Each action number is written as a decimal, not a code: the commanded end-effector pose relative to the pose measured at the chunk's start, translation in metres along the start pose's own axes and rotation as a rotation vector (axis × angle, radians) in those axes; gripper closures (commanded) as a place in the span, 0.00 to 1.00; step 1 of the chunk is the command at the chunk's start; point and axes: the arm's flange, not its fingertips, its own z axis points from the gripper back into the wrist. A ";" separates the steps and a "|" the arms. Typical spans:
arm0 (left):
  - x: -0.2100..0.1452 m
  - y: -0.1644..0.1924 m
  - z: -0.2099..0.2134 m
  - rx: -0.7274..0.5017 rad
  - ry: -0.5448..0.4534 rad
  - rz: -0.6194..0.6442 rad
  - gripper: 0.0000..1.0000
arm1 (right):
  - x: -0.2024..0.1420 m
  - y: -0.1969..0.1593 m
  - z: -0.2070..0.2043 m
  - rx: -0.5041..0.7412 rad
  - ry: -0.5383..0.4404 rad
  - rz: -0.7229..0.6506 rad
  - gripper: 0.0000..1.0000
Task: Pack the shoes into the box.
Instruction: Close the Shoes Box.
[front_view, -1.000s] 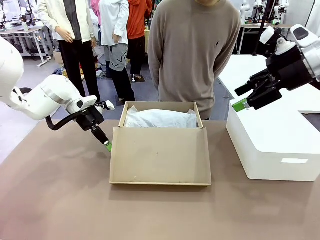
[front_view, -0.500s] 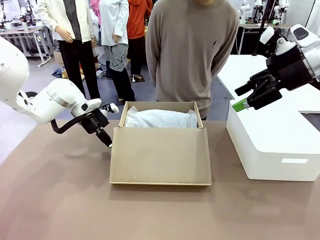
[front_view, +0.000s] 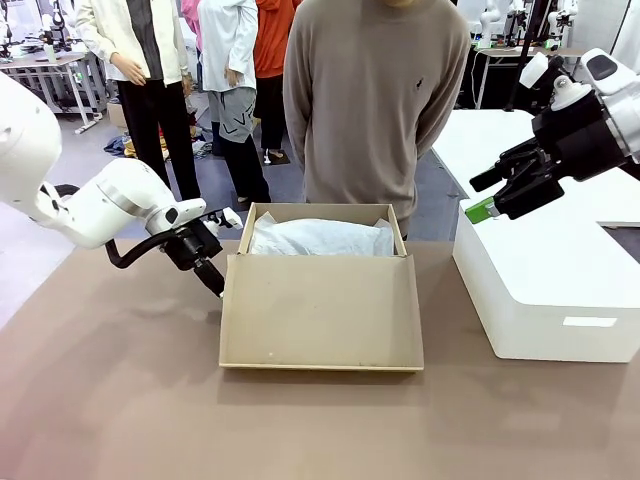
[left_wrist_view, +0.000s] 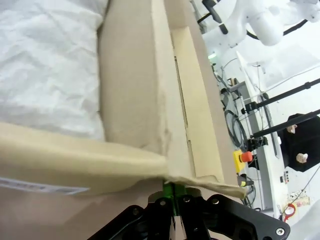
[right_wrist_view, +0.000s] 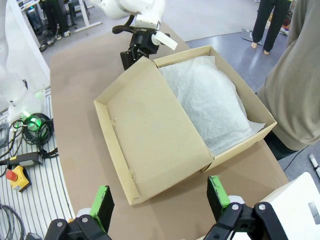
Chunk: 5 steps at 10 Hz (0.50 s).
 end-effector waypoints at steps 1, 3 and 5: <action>-0.001 -0.004 0.001 -0.069 -0.028 -0.041 1.00 | 0.001 -0.004 -0.002 0.009 -0.036 0.024 0.00; 0.000 -0.009 0.000 -0.122 -0.036 -0.065 1.00 | 0.001 -0.004 -0.002 0.009 -0.036 0.024 0.00; -0.001 -0.012 0.000 -0.142 -0.058 -0.071 1.00 | 0.001 -0.004 -0.002 0.009 -0.036 0.024 0.00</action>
